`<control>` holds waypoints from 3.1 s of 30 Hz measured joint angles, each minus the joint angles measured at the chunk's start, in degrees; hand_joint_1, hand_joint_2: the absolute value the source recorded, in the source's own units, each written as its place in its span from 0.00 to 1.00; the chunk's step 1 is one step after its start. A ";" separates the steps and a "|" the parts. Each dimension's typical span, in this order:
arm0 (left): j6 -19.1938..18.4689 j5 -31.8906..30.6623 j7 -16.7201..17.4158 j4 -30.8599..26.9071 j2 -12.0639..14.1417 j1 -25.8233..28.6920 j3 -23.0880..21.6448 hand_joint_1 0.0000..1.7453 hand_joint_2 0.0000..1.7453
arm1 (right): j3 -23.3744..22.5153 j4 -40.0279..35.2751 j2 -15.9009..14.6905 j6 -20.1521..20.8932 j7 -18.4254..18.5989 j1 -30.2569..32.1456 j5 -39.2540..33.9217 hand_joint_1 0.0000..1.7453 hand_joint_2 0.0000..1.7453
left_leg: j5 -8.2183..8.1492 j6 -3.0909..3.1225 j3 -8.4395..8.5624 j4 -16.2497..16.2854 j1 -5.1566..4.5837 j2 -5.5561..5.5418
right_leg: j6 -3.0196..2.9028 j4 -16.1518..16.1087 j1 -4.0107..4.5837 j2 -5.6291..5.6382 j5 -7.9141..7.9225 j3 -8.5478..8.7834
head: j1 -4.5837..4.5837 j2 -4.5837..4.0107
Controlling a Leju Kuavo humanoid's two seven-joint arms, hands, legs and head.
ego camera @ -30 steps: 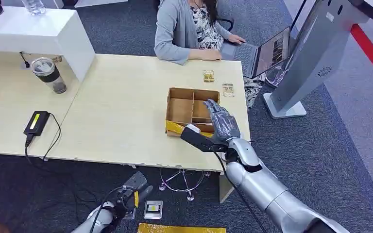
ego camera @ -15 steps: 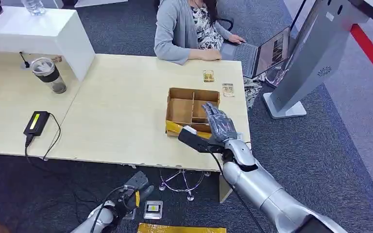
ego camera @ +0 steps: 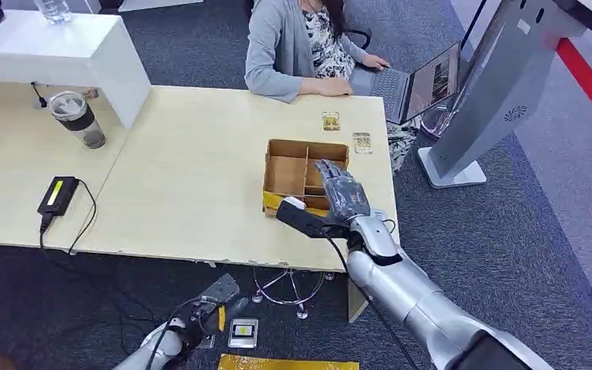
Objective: Pass the card to the sensor for recognition and then transmit it.
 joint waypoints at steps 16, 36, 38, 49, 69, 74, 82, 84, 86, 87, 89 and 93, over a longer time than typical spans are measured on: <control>-0.26 -0.50 0.37 0.00 -0.11 -0.03 -0.09 0.00 0.00 | 1.03 2.80 1.20 0.15 0.04 -0.65 0.87 0.00 1.00 | 0.00 0.00 0.01 0.00 0.00 0.00 | 0.00 0.00 0.00 0.00 0.00 0.00 | -0.02 0.00; -0.79 -1.53 0.39 0.00 -0.42 -0.20 -0.11 0.00 0.00 | 1.05 5.11 1.25 0.11 0.66 -0.84 1.05 0.00 1.00 | 0.00 0.00 0.00 0.00 0.00 0.00 | 0.00 0.00 0.00 0.00 0.00 0.00 | -0.02 0.00; -0.79 -1.55 0.39 0.00 -0.42 -0.22 -0.11 0.00 0.00 | 1.05 5.27 1.25 0.15 0.68 -0.84 1.05 0.00 1.00 | 0.00 0.00 0.00 0.00 0.00 0.00 | 0.00 -0.01 0.00 0.00 0.00 0.00 | -0.02 0.00; -0.79 -1.99 0.39 0.00 -0.42 -0.29 -0.11 0.00 0.00 | 1.05 5.68 1.66 0.20 0.83 -0.84 1.11 0.00 1.00 | 0.00 0.00 0.01 0.00 0.00 0.00 | 0.00 0.00 0.00 0.01 0.00 0.00 | -0.02 0.00; -1.92 -3.45 0.39 0.00 -0.57 -0.42 -0.11 0.00 0.00 | 1.03 5.88 1.64 1.35 0.37 -1.07 1.01 1.00 1.00 | 0.00 0.00 0.02 0.01 0.00 0.00 | 0.00 -0.01 0.00 0.01 0.00 0.00 | -0.02 0.00; -1.92 -3.63 0.39 0.00 -0.59 -0.45 -0.11 0.00 0.00 | 1.03 5.88 1.64 1.16 0.26 -1.05 1.01 1.00 1.00 | 0.00 0.00 0.02 0.00 0.00 0.00 | 0.00 -0.01 0.00 0.02 0.00 0.00 | 0.00 0.00; -1.81 -4.07 0.39 0.00 -0.63 -0.46 -0.11 0.00 0.00 | 1.03 5.88 1.64 1.22 0.13 -1.05 0.87 1.00 1.00 | 0.00 0.00 0.03 0.01 0.00 0.00 | 0.00 -0.01 0.00 0.02 0.00 0.00 | 0.00 0.00; -1.81 -4.13 0.39 0.00 -0.68 -0.46 -0.11 0.00 0.00 | 1.03 5.88 1.64 1.22 0.11 -1.05 0.83 1.00 1.00 | 0.00 0.00 0.02 0.00 0.00 0.00 | 0.00 -0.01 0.00 0.02 0.00 0.00 | -0.02 0.00; -1.81 -4.15 0.39 0.02 -0.72 -0.46 -0.11 0.00 0.00 | 1.03 5.88 1.64 1.25 0.11 -1.06 0.83 1.00 1.00 | 0.00 0.00 0.03 0.01 0.00 0.00 | 0.00 -0.01 0.00 0.02 0.00 0.00 | 0.00 0.00; -1.81 -4.17 0.39 0.02 -0.72 -0.46 -0.11 0.00 0.00 | 1.03 5.88 1.64 1.25 0.11 -1.06 0.81 1.00 1.00 | 0.00 0.00 0.03 0.01 0.00 0.00 | 0.00 -0.01 0.00 0.02 0.00 0.00 | 0.00 0.00; -1.81 -4.17 0.39 0.02 -0.72 -0.46 -0.11 0.00 0.00 | 1.03 5.88 1.64 1.27 0.11 -1.06 0.81 1.00 1.00 | 0.00 0.00 0.03 0.01 0.00 0.00 | 0.00 -0.01 0.00 0.02 0.00 0.00 | 0.00 0.00; -1.81 -4.22 0.39 0.02 -0.72 -0.46 -0.11 0.00 0.00 | 1.01 5.88 1.64 1.00 -0.02 -1.07 0.66 1.00 1.00 | 0.00 0.00 0.02 0.01 0.00 0.00 | 0.00 0.00 0.00 0.02 0.00 0.01 | -0.02 0.00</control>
